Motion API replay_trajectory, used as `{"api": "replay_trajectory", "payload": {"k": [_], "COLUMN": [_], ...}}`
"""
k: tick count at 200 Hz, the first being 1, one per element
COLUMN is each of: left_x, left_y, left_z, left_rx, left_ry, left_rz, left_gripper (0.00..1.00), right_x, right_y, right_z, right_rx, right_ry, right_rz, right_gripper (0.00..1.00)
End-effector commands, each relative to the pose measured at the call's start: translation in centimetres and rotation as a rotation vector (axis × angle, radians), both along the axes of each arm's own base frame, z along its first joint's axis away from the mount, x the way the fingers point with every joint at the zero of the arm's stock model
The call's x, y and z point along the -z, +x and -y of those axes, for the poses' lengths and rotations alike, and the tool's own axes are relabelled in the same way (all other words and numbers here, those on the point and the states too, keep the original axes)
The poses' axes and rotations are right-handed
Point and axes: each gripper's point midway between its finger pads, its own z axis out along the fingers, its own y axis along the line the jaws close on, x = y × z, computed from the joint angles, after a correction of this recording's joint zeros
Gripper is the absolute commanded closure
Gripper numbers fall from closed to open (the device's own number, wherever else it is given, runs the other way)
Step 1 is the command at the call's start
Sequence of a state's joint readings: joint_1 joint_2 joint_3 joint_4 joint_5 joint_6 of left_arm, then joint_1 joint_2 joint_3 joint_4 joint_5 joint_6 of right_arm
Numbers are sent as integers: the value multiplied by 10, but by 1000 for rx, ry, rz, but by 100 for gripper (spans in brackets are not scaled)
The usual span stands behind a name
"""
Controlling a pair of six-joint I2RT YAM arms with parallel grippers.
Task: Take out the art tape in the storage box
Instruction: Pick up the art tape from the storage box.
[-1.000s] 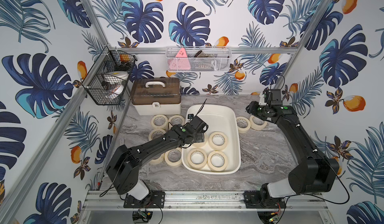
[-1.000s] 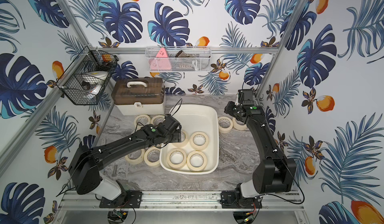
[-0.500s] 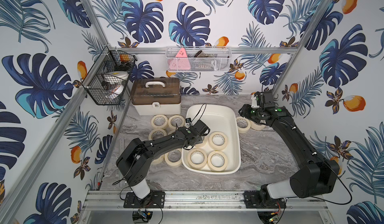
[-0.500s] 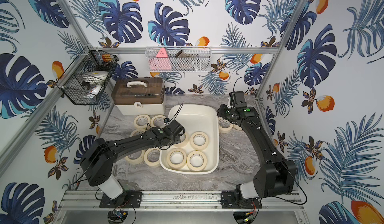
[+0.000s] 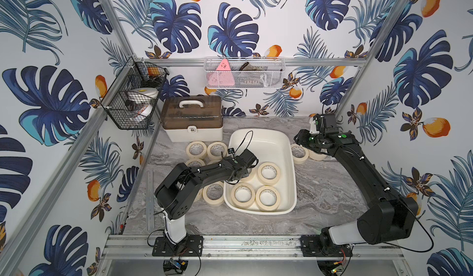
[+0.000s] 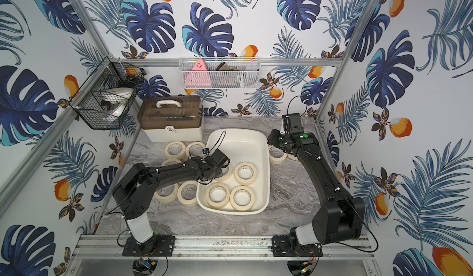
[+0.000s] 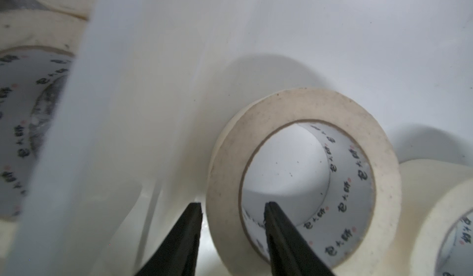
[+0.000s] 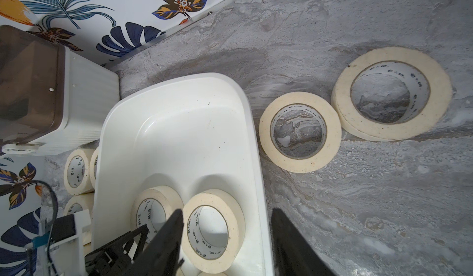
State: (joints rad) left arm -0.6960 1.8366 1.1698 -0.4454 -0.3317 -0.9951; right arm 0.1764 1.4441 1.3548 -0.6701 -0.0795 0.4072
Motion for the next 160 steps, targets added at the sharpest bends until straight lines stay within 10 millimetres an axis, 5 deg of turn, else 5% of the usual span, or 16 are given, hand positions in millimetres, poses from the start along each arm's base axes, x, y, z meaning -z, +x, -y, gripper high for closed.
{"api": "replay_trajectory", "payload": {"k": [1, 84, 160], "left_x": [4, 6, -42], "left_y": [5, 17, 26], "left_z": [-2, -2, 0], "left_rx": [-8, 28, 153], "left_ry": [6, 37, 95], "left_rz": [7, 44, 119], "left_gripper": [54, 84, 99], "right_x": [-1, 2, 3], "right_y": [-2, -7, -22], "right_z": [0, -12, -34], "right_rx": [-4, -33, -94], "right_ry": [-9, 60, 62], "right_rz": [-1, -4, 8], "right_gripper": [42, 43, 43]}}
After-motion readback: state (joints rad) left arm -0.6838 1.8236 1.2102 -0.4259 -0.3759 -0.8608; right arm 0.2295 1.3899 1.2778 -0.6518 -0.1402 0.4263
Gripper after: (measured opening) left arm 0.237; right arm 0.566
